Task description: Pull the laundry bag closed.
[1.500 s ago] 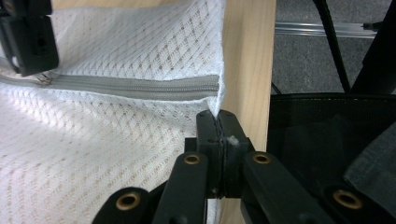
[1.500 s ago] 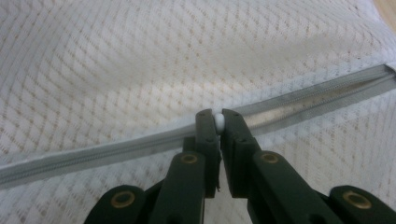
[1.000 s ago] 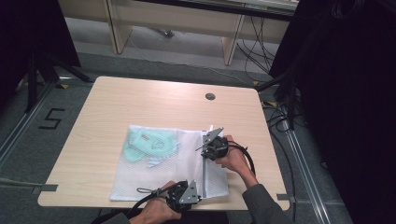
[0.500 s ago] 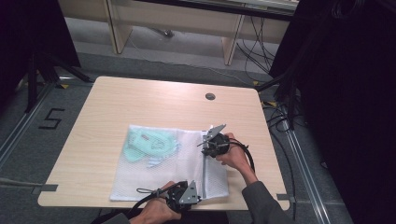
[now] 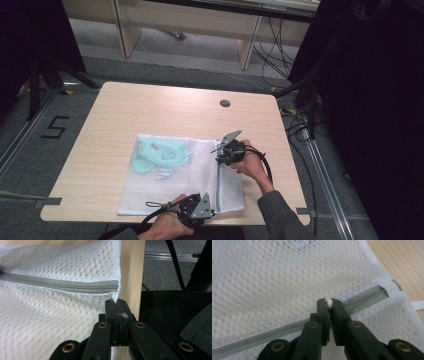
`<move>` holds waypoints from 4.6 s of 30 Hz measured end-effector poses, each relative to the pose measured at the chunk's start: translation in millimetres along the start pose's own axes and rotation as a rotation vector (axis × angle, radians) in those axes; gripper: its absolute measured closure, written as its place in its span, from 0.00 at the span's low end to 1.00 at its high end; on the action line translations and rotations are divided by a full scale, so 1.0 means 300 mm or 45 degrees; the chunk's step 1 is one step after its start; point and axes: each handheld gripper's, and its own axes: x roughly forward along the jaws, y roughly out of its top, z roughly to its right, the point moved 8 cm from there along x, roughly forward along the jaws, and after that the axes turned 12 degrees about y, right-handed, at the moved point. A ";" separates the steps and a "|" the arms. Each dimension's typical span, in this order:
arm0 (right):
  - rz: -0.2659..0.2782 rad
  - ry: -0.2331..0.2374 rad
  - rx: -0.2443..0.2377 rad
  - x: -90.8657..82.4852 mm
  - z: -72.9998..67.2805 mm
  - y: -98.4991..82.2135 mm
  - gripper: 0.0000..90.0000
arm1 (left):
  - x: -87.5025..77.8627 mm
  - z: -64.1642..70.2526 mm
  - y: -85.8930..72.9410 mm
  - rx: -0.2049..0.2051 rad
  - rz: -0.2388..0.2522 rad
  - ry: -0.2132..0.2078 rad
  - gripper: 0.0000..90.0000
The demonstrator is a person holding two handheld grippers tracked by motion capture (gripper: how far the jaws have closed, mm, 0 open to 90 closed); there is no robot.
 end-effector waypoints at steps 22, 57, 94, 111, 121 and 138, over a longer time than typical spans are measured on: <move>0.037 -0.065 0.080 -0.009 0.093 -0.013 0.96 | -0.008 0.010 0.006 -0.023 0.000 -0.031 0.99; 0.095 -0.107 0.096 -0.011 0.158 0.003 0.96 | -0.008 0.032 0.011 -0.036 0.009 -0.032 0.99; 0.100 -0.207 0.135 -0.011 0.191 0.019 0.91 | 0.019 -0.015 0.002 -0.120 -0.011 -0.030 0.97; 0.209 -0.242 0.238 -0.062 0.185 0.051 0.62 | -0.014 -0.033 0.018 -0.177 -0.015 -0.046 0.74; 0.260 -0.228 0.223 -0.106 0.131 0.071 0.57 | -0.087 -0.100 0.024 -0.247 -0.001 0.006 0.53; 0.274 -0.140 0.235 -0.110 -0.004 0.069 0.51 | -0.201 -0.236 -0.053 -0.361 -0.007 0.164 0.38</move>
